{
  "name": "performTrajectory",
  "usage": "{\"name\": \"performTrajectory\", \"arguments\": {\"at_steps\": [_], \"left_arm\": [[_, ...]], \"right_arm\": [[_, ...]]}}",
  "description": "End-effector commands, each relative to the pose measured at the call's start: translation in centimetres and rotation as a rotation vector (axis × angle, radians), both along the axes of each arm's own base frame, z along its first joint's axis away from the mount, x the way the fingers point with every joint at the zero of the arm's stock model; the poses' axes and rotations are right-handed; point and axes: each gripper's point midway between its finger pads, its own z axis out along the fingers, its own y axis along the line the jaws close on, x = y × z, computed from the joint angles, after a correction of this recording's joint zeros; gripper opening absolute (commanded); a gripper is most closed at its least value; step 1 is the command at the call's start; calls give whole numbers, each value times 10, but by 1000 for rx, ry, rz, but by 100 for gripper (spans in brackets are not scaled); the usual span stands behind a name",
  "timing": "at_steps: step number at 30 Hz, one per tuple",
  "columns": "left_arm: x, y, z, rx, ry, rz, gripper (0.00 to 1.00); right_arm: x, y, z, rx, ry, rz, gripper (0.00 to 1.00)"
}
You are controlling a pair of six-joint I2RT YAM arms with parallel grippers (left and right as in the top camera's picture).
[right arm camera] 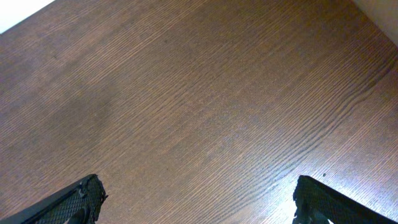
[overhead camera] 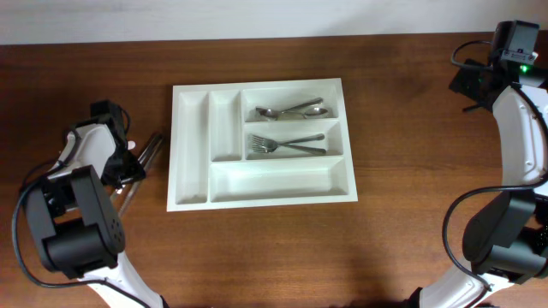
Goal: Pack container
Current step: 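Move the left gripper to the long metal utensils left of the tray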
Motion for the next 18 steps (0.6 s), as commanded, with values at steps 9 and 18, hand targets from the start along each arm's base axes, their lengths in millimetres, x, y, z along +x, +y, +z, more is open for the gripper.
{"name": "performTrajectory", "arguments": {"at_steps": [9, 18], "left_arm": [[19, -13, 5, -102, -49, -7, 80], [21, -28, 2, -189, -64, -6, 71]], "right_arm": [[0, -2, 4, -4, -9, -4, 99], [0, -2, 4, -4, -9, -4, 99]]}}
